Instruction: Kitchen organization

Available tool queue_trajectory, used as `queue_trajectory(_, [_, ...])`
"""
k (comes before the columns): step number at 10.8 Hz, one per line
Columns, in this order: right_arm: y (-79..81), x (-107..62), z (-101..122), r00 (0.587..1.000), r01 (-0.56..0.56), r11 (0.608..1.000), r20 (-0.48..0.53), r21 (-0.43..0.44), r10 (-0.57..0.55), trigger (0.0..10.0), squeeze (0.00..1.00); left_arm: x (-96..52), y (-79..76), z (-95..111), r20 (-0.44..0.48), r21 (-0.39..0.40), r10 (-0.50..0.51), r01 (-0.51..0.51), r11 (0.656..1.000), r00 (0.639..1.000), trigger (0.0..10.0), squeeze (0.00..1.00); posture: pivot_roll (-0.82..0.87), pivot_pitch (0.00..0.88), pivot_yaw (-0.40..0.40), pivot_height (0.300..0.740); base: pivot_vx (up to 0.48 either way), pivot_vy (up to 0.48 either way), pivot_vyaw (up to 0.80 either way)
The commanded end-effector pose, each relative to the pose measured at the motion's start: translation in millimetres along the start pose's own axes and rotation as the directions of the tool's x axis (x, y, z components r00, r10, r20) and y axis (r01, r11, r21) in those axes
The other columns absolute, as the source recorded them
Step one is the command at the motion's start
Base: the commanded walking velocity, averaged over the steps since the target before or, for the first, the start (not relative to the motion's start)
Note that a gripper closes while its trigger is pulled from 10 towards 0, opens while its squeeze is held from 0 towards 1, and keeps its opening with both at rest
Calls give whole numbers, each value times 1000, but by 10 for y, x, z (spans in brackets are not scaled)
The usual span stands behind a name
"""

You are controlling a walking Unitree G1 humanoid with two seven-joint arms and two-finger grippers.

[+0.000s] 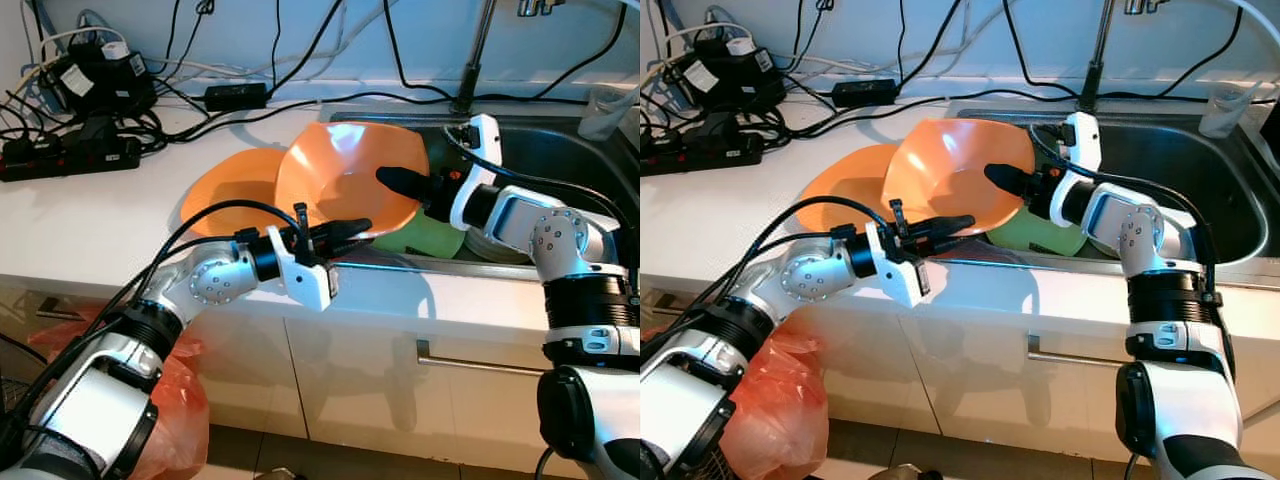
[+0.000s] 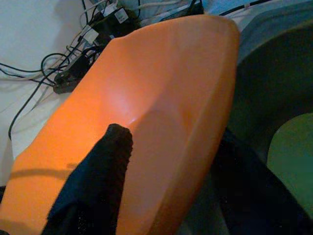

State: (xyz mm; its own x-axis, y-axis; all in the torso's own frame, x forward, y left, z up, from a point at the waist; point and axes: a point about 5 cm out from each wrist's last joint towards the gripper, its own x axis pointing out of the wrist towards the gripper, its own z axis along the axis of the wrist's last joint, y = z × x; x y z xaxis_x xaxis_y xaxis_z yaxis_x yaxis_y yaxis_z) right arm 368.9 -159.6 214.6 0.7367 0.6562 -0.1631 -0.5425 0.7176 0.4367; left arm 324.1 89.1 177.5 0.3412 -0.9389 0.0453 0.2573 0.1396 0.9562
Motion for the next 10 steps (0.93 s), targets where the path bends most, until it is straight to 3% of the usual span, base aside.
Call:
queue_trajectory(1, [14, 42, -19, 1000, -8, 1000, -13, 16, 8, 0, 0, 75, 141, 111, 89, 50, 50, -54, 997, 995, 0, 0, -97, 0, 108, 740, 0, 0, 0])
queue_trajectory(10, [-72, 45, -61, 999, 31, 986, 11, 162, -33, 0, 0, 67, 181, 118, 95, 91, 92, -100, 991, 991, 0, 0, -100, 0, 105, 740, 0, 0, 0])
